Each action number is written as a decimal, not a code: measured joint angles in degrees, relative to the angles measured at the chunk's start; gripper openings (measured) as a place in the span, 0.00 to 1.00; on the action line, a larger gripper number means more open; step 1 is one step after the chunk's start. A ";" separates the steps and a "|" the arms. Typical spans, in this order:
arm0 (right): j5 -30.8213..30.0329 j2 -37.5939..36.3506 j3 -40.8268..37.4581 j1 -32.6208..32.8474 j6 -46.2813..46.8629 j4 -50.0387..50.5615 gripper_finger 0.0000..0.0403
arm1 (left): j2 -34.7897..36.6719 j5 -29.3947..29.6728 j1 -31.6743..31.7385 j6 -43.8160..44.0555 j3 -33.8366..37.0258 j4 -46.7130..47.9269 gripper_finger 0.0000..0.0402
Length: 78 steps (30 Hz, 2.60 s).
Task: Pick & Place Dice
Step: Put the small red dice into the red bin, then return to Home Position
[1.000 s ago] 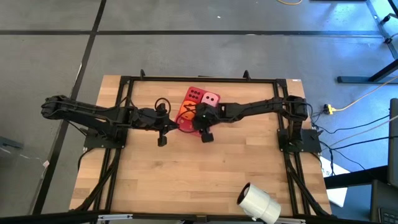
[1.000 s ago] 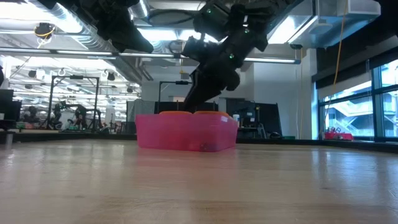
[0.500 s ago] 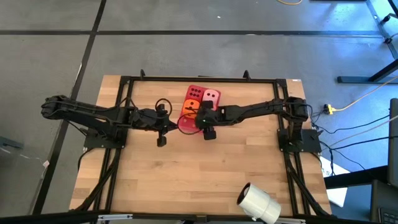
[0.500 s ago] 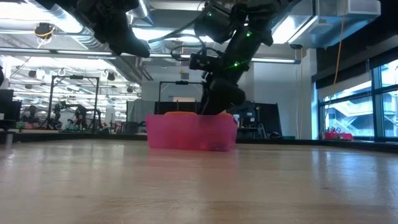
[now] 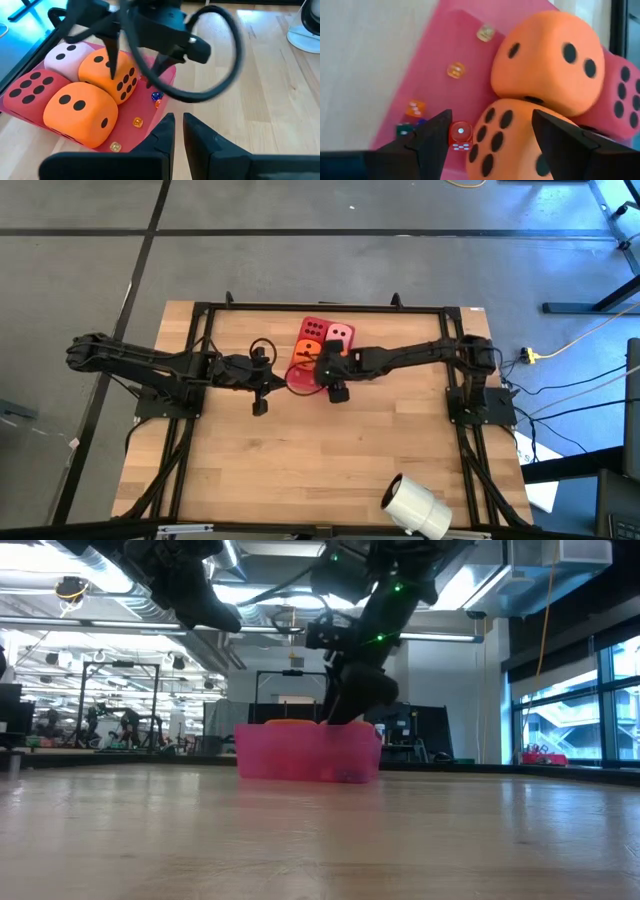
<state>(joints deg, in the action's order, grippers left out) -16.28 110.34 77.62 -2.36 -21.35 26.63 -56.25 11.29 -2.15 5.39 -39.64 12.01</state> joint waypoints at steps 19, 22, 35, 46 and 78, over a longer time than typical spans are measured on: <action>-0.31 0.00 -0.48 -6.74 -12.67 -1.09 0.68 | 0.00 0.00 0.00 -0.03 0.00 0.06 0.08; -3.88 0.00 -0.52 -6.32 -15.18 -1.09 0.68 | 0.00 0.00 -0.01 -0.03 0.00 0.10 0.08; -8.83 0.02 -0.52 -5.12 -24.49 -1.29 0.68 | 0.00 0.00 0.00 -0.07 0.00 0.28 0.08; 1.03 0.07 -0.52 -4.37 -19.83 -1.72 0.68 | 0.00 0.00 0.00 -0.13 0.00 0.28 0.08; 16.53 -23.82 -4.47 14.15 -1.81 5.39 0.10 | 0.00 0.20 0.00 -0.08 0.00 -0.30 0.08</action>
<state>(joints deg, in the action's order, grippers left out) 0.25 86.52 73.15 11.79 -23.16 32.02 -56.25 11.49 -2.15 5.31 -39.64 11.71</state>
